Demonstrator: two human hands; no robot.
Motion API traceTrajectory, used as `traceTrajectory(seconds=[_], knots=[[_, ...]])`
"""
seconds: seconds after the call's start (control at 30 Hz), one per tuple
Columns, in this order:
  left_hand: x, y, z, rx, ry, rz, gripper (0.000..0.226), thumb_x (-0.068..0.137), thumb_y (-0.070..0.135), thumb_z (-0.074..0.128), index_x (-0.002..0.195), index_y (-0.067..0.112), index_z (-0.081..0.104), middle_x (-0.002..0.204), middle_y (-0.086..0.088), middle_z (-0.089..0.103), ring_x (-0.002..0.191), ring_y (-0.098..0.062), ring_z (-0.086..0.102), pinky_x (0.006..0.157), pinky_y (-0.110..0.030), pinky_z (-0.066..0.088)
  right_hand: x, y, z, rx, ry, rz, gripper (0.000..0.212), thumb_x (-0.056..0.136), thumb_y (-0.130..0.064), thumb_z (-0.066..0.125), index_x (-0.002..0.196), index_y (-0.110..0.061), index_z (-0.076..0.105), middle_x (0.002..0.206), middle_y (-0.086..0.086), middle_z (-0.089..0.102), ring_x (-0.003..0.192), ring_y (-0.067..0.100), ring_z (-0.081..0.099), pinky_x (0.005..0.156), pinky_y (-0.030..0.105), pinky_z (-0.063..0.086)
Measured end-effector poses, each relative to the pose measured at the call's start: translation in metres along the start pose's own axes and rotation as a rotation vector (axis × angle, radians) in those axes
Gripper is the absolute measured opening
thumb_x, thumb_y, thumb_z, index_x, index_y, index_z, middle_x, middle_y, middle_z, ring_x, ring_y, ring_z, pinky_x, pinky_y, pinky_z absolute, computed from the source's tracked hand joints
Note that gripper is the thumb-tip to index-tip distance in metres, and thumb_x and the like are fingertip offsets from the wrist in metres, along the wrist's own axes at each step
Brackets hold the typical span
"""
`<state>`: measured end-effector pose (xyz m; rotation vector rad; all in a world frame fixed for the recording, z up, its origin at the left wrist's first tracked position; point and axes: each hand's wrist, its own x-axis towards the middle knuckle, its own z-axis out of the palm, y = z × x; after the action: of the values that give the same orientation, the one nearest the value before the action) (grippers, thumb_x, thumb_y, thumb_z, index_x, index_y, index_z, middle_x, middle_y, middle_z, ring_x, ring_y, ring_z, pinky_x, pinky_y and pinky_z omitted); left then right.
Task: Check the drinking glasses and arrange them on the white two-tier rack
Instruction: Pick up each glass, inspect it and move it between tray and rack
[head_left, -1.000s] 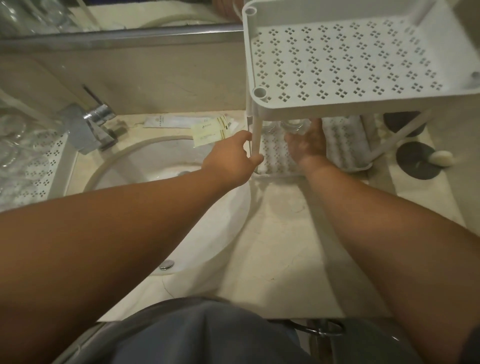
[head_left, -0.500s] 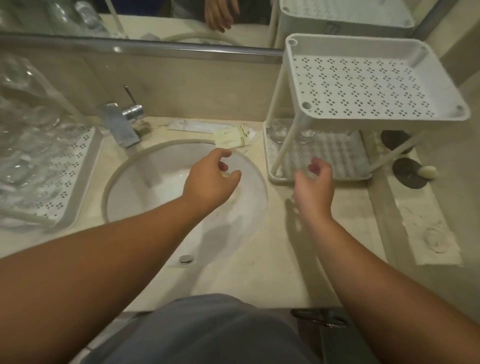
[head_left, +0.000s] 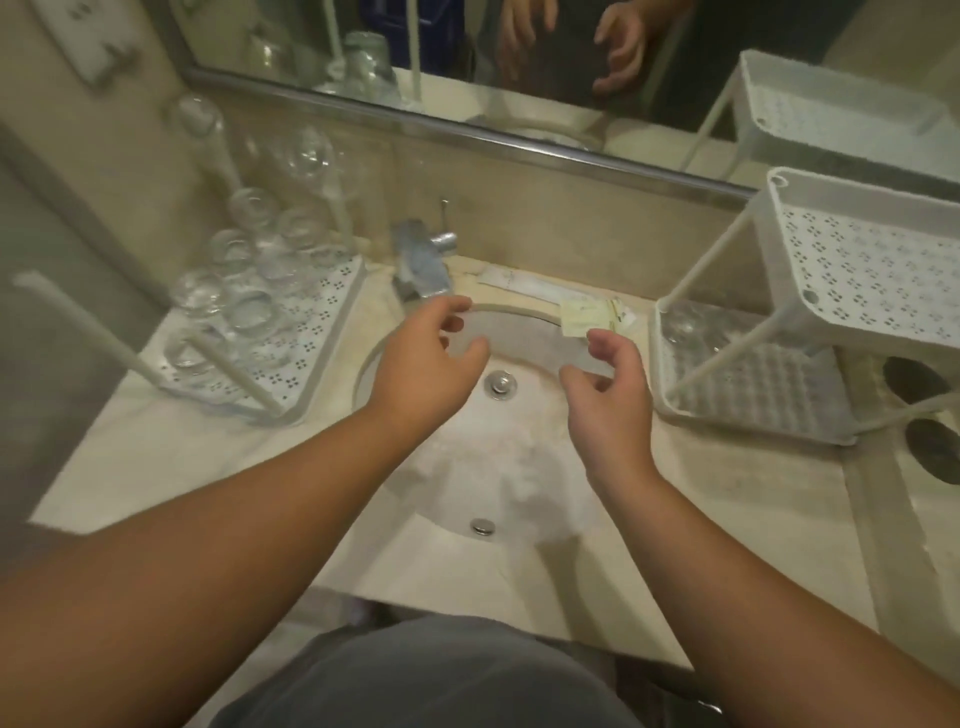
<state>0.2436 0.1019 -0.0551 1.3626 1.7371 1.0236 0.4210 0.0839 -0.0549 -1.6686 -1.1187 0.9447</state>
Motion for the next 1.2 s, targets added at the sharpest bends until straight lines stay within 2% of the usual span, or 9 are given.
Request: traceTrajectory(seconds=[0.1, 0.2, 0.33, 0.43, 0.53, 0.6, 0.8, 1.0, 1.2], knots=[[0.006, 0.002, -0.037, -0.135, 0.084, -0.08, 0.039, 0.089, 0.037, 0.066, 0.127, 0.036, 0.059, 0.109, 0.023, 0.059, 0.102, -0.008, 0.065, 0.084, -0.032, 0.055, -0.003, -0.024, 0.036, 0.004, -0.08, -0.049, 0.04, 0.084, -0.02, 0.06, 0.11, -0.049, 0.049, 0.122, -0.025, 0.049, 0.08, -0.007, 0.059, 0.064, 0.011, 0.044], [0.009, 0.002, -0.068, -0.191, 0.133, -0.078, 0.039, 0.089, 0.037, 0.066, 0.127, 0.039, 0.057, 0.11, 0.029, 0.054, 0.108, -0.01, 0.063, 0.087, -0.031, 0.053, -0.005, -0.045, 0.07, -0.014, -0.146, -0.112, 0.042, 0.082, -0.021, 0.06, 0.115, -0.046, 0.051, 0.122, -0.024, 0.051, 0.081, -0.004, 0.06, 0.065, 0.017, 0.046], [0.015, -0.001, -0.106, -0.225, 0.191, -0.013, 0.039, 0.089, 0.032, 0.069, 0.125, 0.039, 0.056, 0.124, 0.018, 0.055, 0.111, -0.012, 0.062, 0.091, -0.024, 0.05, 0.002, -0.071, 0.113, -0.054, -0.213, -0.18, 0.043, 0.083, -0.02, 0.063, 0.114, -0.046, 0.05, 0.117, 0.003, 0.062, 0.063, -0.002, 0.057, 0.053, 0.009, 0.042], [0.023, -0.003, -0.13, -0.255, 0.197, 0.001, 0.043, 0.088, 0.031, 0.07, 0.127, 0.041, 0.054, 0.131, 0.018, 0.052, 0.113, -0.011, 0.06, 0.092, -0.026, 0.05, 0.011, -0.094, 0.143, -0.082, -0.249, -0.257, 0.045, 0.084, -0.018, 0.062, 0.117, -0.044, 0.049, 0.125, 0.006, 0.06, 0.058, -0.002, 0.056, 0.053, 0.008, 0.039], [0.035, -0.003, -0.152, -0.234, 0.208, 0.006, 0.046, 0.089, 0.033, 0.069, 0.13, 0.042, 0.051, 0.131, 0.022, 0.049, 0.111, -0.009, 0.061, 0.089, -0.029, 0.052, 0.024, -0.113, 0.168, -0.131, -0.296, -0.335, 0.055, 0.084, -0.015, 0.062, 0.131, -0.039, 0.047, 0.157, -0.004, 0.029, 0.069, -0.002, 0.066, 0.055, 0.009, 0.042], [0.045, -0.002, -0.164, -0.235, 0.214, -0.002, 0.047, 0.09, 0.032, 0.068, 0.132, 0.04, 0.05, 0.128, 0.023, 0.048, 0.11, -0.007, 0.061, 0.085, -0.037, 0.057, 0.034, -0.123, 0.183, -0.179, -0.323, -0.361, 0.062, 0.084, -0.017, 0.062, 0.137, -0.042, 0.043, 0.162, -0.008, 0.014, 0.068, -0.001, 0.067, 0.054, 0.007, 0.043], [0.086, -0.006, -0.187, -0.193, 0.222, -0.034, 0.049, 0.09, 0.028, 0.068, 0.135, 0.032, 0.05, 0.127, 0.009, 0.053, 0.097, -0.008, 0.065, 0.078, -0.042, 0.059, 0.071, -0.145, 0.226, -0.402, -0.324, -0.557, 0.073, 0.081, -0.017, 0.067, 0.145, -0.037, 0.036, 0.132, -0.006, 0.044, 0.078, 0.003, 0.06, 0.072, 0.019, 0.049], [0.122, -0.017, -0.19, -0.196, 0.201, -0.086, 0.045, 0.09, 0.025, 0.066, 0.132, 0.034, 0.052, 0.118, 0.014, 0.054, 0.084, -0.001, 0.063, 0.073, -0.032, 0.056, 0.12, -0.166, 0.265, -0.899, -0.33, -0.803, 0.086, 0.075, -0.037, 0.079, 0.146, -0.037, 0.031, 0.14, -0.002, 0.043, 0.12, 0.025, 0.048, 0.092, 0.037, 0.046], [0.147, -0.03, -0.188, -0.199, 0.182, -0.123, 0.046, 0.09, 0.025, 0.067, 0.133, 0.032, 0.052, 0.118, 0.013, 0.055, 0.082, -0.003, 0.062, 0.076, -0.033, 0.055, 0.142, -0.172, 0.291, -1.122, -0.392, -0.797, 0.094, 0.069, -0.055, 0.08, 0.146, -0.034, 0.032, 0.138, 0.002, 0.046, 0.122, 0.03, 0.047, 0.092, 0.043, 0.047]])
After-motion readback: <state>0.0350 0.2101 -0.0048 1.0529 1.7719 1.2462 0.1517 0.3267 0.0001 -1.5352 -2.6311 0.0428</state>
